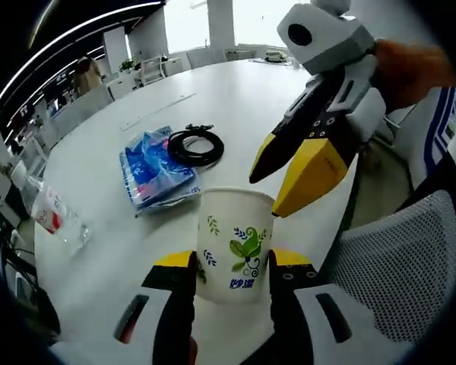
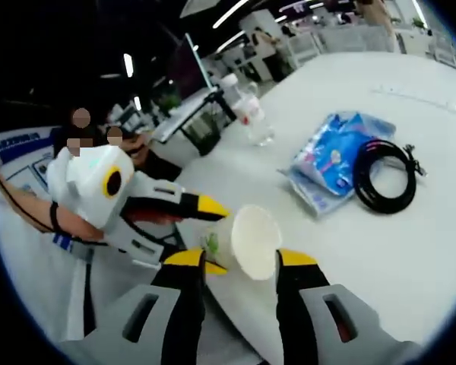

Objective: Arrange the tabletop items into an orderly group along one side of the table until the central work area is clear of visible clutter.

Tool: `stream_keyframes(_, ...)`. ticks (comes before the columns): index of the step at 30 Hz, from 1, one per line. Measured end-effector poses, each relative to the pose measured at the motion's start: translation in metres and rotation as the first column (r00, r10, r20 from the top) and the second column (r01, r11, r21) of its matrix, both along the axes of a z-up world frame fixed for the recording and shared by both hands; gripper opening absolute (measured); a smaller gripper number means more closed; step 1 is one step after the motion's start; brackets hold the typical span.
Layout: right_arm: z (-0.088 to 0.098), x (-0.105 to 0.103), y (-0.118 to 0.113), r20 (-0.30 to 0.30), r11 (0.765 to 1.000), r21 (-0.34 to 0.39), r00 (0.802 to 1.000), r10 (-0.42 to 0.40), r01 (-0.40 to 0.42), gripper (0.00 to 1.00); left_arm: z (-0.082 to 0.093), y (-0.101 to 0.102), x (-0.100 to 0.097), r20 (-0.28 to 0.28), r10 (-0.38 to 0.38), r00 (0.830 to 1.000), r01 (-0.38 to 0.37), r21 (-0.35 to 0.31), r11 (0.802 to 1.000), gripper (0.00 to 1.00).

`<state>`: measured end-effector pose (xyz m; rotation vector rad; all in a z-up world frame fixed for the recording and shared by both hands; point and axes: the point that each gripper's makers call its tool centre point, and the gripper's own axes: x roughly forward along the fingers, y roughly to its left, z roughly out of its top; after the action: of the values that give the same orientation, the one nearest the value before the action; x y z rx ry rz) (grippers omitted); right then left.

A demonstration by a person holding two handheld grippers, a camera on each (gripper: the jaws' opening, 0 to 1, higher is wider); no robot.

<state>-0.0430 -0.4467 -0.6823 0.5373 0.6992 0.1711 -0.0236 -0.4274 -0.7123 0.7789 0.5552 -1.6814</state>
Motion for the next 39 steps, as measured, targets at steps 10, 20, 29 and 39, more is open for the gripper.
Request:
stream_keyframes(10, -0.001, -0.002, 0.006, 0.004, 0.999, 0.029, 0.999, 0.039, -0.039, 0.26, 0.008, -0.007, -0.006, 0.033, -0.088, 0.996, 0.089, -0.024, 0.996, 0.37)
stream_keyframes(20, 0.009, 0.002, 0.007, 0.056, 0.997, 0.059, 0.997, 0.046, -0.05, 0.07, 0.012, -0.013, -0.005, 0.05, -0.132, 0.99, 0.134, -0.033, 0.99, 0.37)
stream_keyframes(29, 0.015, 0.005, 0.016, 0.073, 0.994, 0.066, 0.994, 0.087, -0.092, 0.01, 0.01, -0.015, -0.005, 0.06, -0.159, 0.985, 0.161, -0.026, 0.987, 0.38)
stream_keyframes(39, 0.026, 0.012, 0.004, 0.095, 0.997, 0.054, 0.994, 0.048, -0.053, 0.0, 0.022, -0.017, 0.004, -0.027, -0.048, 0.998, 0.046, -0.077, 0.996, 0.37)
